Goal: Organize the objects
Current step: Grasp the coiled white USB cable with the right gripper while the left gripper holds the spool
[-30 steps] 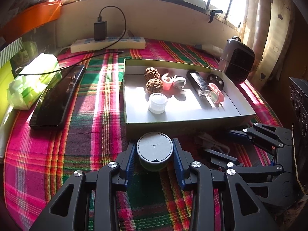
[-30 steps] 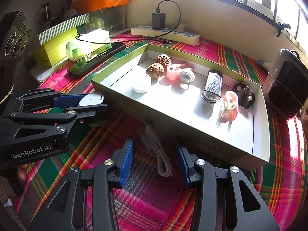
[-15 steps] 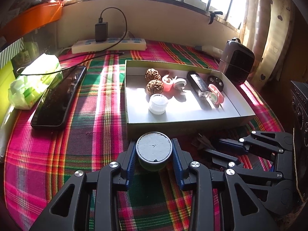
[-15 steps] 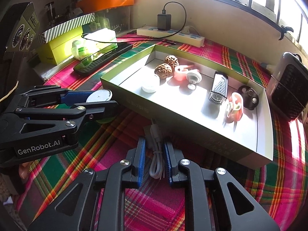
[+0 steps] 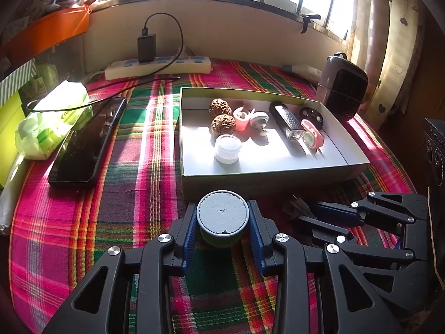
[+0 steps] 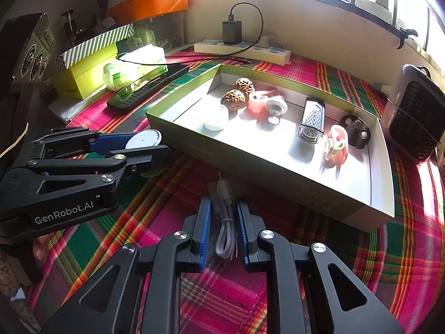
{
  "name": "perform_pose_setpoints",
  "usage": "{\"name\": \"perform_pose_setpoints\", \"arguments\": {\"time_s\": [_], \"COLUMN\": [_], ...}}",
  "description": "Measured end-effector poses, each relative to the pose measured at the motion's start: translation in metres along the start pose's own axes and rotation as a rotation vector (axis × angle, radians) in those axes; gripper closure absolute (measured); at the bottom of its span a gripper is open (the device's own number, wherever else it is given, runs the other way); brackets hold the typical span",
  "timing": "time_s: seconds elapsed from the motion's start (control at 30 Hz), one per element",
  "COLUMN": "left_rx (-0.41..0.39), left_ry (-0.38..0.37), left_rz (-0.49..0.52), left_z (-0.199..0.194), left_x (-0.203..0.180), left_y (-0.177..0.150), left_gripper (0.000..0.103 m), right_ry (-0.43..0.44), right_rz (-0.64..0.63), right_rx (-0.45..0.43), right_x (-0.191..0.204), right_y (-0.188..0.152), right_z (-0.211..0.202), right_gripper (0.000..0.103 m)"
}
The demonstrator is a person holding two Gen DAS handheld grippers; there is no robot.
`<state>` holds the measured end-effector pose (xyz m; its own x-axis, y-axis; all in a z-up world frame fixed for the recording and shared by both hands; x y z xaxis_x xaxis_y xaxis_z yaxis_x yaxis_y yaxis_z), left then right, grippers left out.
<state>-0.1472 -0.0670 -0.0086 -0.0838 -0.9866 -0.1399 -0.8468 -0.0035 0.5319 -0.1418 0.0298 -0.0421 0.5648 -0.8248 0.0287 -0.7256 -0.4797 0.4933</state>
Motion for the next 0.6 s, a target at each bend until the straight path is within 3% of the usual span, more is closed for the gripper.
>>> {"name": "perform_pose_setpoints", "arguments": {"time_s": [0.6], "left_rx": [-0.023], "left_ry": [-0.010], "left_rz": [0.010], "left_z": [-0.011], "left_x": [-0.006], "left_y": [-0.002], "left_gripper": [0.071], "right_ry": [0.026], "right_rz": [0.025], "right_rx": [-0.029], "right_x": [-0.001], "right_y": [-0.002], "right_z": [-0.011], "right_gripper": [0.084]}}
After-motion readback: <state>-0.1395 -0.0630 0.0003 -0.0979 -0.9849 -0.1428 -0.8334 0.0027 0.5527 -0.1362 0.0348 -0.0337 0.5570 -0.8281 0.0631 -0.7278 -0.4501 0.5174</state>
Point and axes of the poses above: each gripper's, at about its wrist camera, not at the fingertips, and z roughly the way its jaws point, x to its left, y to its top, the point moved 3 cm from there along z, roughly the way its jaws point, and after that the axes turned 10 degrees about x, right-handed, at the moved point
